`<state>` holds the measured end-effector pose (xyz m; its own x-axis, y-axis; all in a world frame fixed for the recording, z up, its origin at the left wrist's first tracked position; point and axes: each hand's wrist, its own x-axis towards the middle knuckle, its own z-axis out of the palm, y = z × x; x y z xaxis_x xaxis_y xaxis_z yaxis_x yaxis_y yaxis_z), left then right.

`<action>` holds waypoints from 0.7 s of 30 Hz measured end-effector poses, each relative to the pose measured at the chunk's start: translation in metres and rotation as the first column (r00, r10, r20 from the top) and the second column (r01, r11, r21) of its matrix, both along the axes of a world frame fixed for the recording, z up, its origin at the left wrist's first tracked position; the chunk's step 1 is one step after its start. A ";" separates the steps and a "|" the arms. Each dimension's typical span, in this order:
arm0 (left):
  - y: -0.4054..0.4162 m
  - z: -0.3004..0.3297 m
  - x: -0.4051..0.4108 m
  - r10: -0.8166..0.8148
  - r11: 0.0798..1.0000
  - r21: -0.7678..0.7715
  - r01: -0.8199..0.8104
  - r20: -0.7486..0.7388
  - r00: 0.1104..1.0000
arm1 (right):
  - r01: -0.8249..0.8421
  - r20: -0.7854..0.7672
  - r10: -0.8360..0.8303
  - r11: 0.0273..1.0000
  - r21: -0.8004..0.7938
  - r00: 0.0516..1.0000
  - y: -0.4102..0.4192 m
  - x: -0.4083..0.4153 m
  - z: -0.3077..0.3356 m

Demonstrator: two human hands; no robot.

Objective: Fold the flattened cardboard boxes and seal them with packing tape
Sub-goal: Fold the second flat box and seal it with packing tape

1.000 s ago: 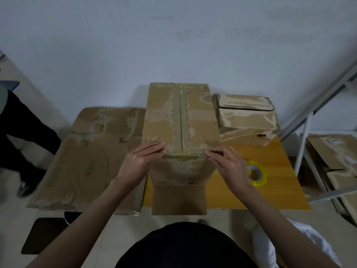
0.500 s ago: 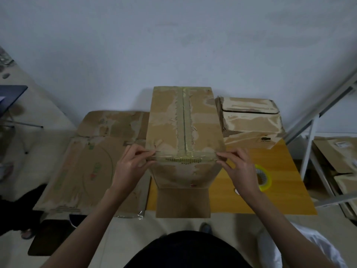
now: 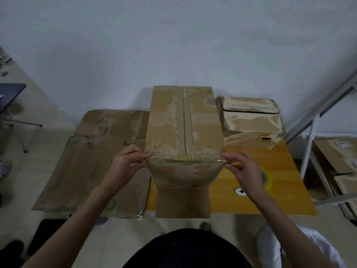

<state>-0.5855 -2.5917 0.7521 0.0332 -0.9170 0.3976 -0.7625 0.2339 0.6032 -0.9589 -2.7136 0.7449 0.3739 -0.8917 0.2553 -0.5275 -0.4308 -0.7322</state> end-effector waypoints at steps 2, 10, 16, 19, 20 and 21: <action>-0.007 0.007 0.012 -0.074 0.994 0.088 0.068 0.074 0.995 | -0.014 -0.018 0.014 1.000 0.027 1.000 -0.005 -0.001 0.005; -0.039 0.033 0.024 -0.301 0.951 0.196 0.238 0.422 0.855 | -0.102 -0.224 0.120 0.991 0.087 0.967 -0.031 0.002 0.024; -0.045 0.036 0.017 -0.342 0.938 0.243 0.249 0.518 0.784 | -0.218 -0.341 0.198 0.976 -0.023 0.919 -0.038 0.008 0.039; -0.041 0.037 0.013 -0.342 0.936 0.257 0.242 0.501 0.795 | -0.261 -0.410 0.241 0.965 0.008 0.880 -0.045 0.008 0.044; -0.040 0.038 0.012 -0.337 0.935 0.268 0.231 0.482 0.809 | -0.267 -0.438 0.247 0.964 0.015 0.864 -0.046 0.009 0.046; -0.040 0.039 0.011 -0.324 0.936 0.284 0.208 0.461 0.826 | -0.278 -0.457 0.257 0.960 0.022 0.852 -0.046 0.011 0.047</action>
